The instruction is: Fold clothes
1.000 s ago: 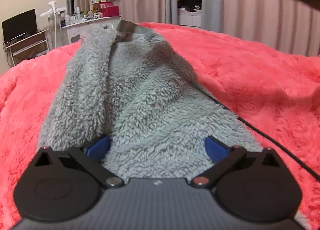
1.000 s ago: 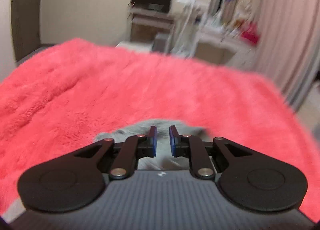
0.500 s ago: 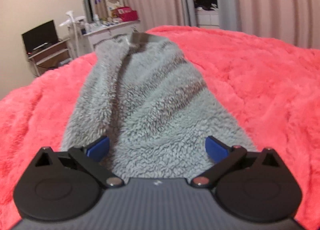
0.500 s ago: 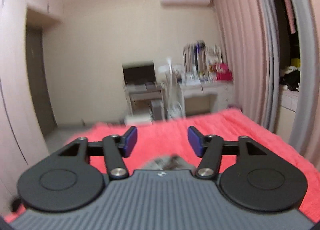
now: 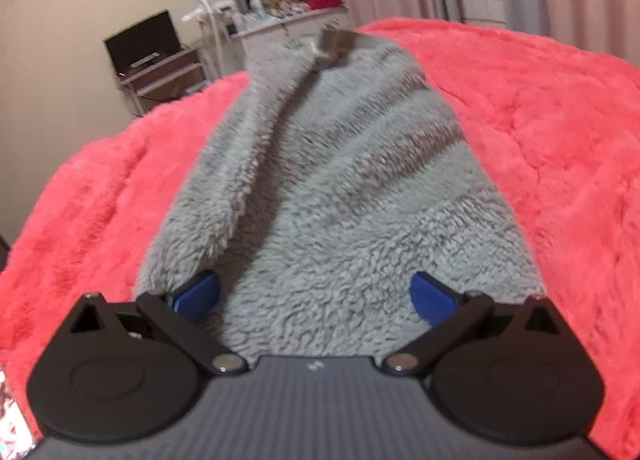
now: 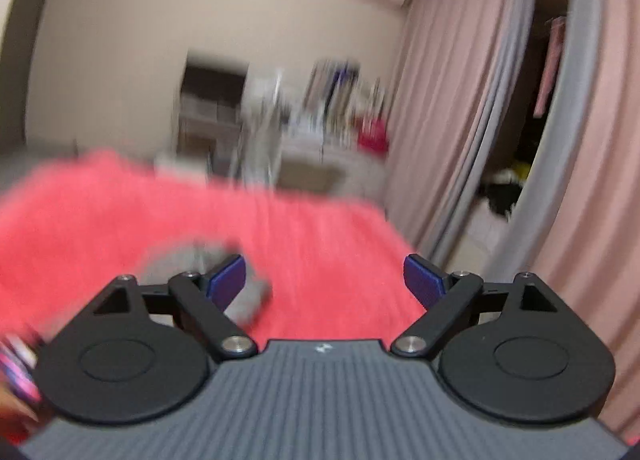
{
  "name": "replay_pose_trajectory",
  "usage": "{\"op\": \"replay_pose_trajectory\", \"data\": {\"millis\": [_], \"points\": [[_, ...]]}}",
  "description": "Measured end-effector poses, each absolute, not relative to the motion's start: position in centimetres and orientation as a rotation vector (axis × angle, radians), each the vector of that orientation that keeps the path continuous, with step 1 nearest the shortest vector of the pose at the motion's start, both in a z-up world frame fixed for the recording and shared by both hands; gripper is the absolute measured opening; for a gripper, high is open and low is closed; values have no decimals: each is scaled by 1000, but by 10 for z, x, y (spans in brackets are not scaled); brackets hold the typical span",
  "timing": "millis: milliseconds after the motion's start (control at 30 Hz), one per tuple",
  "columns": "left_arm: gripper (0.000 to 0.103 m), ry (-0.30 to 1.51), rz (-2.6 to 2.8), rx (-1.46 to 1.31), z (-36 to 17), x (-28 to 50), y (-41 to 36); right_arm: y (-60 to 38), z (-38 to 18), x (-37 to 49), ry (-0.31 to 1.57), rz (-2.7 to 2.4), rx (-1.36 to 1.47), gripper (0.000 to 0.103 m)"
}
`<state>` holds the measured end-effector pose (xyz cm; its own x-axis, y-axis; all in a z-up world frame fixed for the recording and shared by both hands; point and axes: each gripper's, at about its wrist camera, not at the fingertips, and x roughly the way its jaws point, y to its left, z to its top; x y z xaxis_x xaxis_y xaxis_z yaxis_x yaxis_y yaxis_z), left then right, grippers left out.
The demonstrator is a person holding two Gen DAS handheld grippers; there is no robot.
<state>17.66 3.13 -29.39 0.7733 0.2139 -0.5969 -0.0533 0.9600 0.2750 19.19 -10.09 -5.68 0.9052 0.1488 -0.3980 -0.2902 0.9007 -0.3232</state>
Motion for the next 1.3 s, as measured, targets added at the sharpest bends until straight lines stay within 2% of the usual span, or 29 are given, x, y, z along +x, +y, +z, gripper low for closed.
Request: {"op": "replay_pose_trajectory", "data": {"millis": [133,233,333,467,600,767,867,1000,1200,1300], "points": [[103,652,206,156,-279,167,47,-45,-171,215,401,325,-357,89],[103,645,257,110,-274,163,62,-20,-228,225,370,323,-200,89],[103,614,307,102,-273,160,72,-31,-260,227,402,374,-56,89],[103,602,351,36,-266,162,90,-32,-270,229,437,435,-14,88],[103,678,310,-11,-261,162,107,-30,-271,229,456,505,38,88],[103,752,403,206,-286,172,113,-20,-275,225,489,587,8,88],[103,798,374,69,-288,176,136,-10,-274,216,477,712,-39,88],[103,836,322,-55,-289,178,156,15,-269,185,384,898,-271,88],[103,853,278,-159,-298,176,174,34,-259,133,209,993,-809,88],[103,843,271,-140,-299,174,169,34,-264,145,231,915,-728,88]]}}
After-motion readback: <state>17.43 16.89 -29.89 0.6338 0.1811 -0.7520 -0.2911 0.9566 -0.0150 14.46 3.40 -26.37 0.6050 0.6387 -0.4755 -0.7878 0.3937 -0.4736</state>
